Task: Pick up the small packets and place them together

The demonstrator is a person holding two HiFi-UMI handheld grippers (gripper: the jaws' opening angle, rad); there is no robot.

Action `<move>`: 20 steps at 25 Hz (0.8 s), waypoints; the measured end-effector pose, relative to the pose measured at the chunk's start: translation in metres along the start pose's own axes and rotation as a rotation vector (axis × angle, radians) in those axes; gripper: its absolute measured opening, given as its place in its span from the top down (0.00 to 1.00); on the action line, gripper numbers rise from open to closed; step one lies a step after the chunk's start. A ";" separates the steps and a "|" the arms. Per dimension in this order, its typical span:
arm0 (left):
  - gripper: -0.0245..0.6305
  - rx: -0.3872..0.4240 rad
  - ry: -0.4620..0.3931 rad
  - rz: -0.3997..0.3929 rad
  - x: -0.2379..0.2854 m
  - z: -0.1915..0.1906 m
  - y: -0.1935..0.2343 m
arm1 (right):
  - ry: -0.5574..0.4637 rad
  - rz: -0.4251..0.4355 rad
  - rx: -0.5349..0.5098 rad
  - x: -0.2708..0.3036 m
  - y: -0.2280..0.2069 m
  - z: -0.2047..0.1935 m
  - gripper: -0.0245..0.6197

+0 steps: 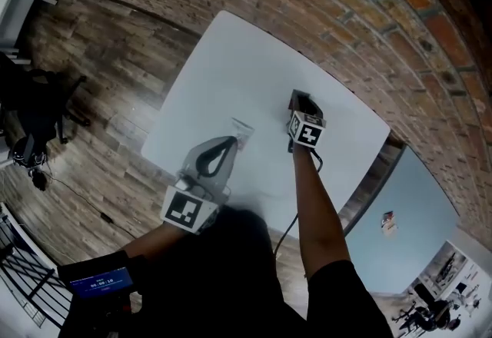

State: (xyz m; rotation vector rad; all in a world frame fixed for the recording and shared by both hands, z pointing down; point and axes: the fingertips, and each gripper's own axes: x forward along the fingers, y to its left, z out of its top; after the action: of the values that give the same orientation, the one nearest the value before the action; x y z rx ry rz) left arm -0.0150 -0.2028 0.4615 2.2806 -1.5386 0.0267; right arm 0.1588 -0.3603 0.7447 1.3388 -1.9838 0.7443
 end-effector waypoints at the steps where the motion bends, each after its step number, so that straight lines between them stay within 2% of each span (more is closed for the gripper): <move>1: 0.96 -0.001 0.003 0.005 -0.001 -0.001 0.002 | 0.012 -0.007 -0.001 0.001 -0.001 -0.003 0.80; 4: 0.96 -0.002 0.009 0.010 -0.003 -0.003 0.004 | 0.010 -0.037 0.009 -0.001 -0.005 -0.007 0.80; 13: 0.96 -0.005 0.026 -0.018 -0.012 -0.008 0.004 | 0.020 -0.090 0.183 -0.025 0.003 -0.037 0.83; 18: 0.96 0.001 0.031 -0.056 -0.021 -0.007 -0.001 | 0.015 -0.111 0.199 -0.043 0.015 -0.059 0.83; 20: 0.96 0.006 0.038 -0.075 -0.025 -0.009 -0.002 | 0.015 -0.107 0.204 -0.047 0.021 -0.065 0.80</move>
State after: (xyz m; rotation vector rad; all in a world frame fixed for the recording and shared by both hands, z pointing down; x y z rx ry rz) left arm -0.0212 -0.1769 0.4635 2.3269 -1.4354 0.0549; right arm 0.1651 -0.2775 0.7487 1.5400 -1.8474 0.9221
